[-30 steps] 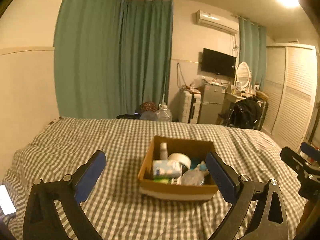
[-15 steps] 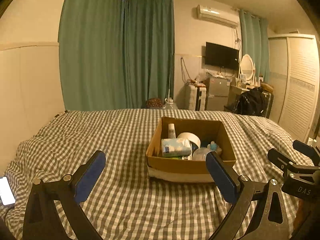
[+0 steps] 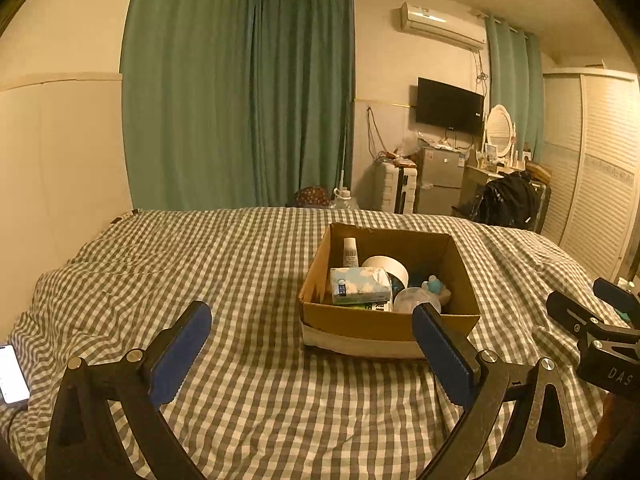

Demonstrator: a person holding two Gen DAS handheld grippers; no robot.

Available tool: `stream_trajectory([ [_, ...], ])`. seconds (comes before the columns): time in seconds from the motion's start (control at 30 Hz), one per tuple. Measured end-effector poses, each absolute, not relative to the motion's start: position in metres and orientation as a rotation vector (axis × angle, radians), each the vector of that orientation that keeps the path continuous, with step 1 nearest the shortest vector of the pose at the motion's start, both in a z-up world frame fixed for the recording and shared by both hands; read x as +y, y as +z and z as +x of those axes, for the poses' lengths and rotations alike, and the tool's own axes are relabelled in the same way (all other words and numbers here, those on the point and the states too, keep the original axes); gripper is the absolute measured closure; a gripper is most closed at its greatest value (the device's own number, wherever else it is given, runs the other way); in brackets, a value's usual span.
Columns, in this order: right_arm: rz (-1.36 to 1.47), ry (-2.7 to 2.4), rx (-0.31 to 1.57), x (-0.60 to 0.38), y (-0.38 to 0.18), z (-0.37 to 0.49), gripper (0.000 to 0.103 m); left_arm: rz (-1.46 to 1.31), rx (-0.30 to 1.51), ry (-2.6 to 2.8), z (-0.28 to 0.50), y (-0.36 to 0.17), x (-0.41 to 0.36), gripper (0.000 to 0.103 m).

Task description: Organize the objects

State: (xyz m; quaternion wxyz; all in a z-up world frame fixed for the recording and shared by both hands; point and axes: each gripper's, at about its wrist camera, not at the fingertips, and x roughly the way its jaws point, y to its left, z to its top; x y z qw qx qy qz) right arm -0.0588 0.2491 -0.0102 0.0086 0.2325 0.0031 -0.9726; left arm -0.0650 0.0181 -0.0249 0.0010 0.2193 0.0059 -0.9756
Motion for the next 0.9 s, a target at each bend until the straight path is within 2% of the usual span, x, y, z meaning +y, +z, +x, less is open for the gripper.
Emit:
stream_trajectory([
  [0.9,0.739,-3.025,0.043,0.24,-0.0116,-0.0591,0.0,0.722,0.015,-3.047,-0.0638,-0.0292,0.0179,0.0],
])
